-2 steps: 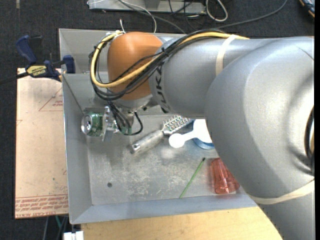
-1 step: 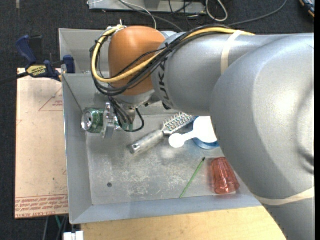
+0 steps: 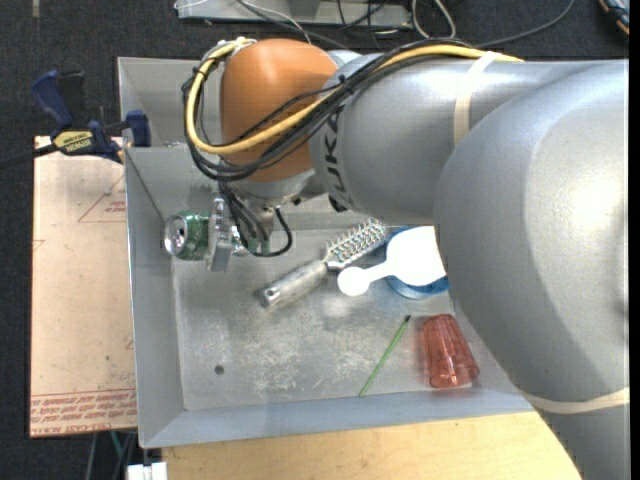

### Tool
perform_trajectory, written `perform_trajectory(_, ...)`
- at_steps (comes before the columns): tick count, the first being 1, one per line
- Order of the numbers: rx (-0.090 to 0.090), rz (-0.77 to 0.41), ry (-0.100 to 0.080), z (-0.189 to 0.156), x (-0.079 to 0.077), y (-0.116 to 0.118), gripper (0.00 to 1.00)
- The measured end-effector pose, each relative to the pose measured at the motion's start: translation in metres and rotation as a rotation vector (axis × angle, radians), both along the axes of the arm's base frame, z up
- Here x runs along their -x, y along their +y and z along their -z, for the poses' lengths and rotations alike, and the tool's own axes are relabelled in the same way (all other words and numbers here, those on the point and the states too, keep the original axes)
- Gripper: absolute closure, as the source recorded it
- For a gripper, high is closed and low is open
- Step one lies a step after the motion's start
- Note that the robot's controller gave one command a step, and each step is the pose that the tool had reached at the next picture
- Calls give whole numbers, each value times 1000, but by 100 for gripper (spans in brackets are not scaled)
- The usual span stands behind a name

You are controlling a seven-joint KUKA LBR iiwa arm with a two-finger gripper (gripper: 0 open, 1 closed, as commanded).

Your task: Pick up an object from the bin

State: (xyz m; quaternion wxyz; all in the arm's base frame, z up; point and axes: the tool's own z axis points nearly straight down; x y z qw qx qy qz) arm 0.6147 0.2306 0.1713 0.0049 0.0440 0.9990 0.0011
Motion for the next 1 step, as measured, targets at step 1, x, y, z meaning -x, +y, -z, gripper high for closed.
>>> perform_trajectory(1,-2,0,-4,-17,-1,0,100)
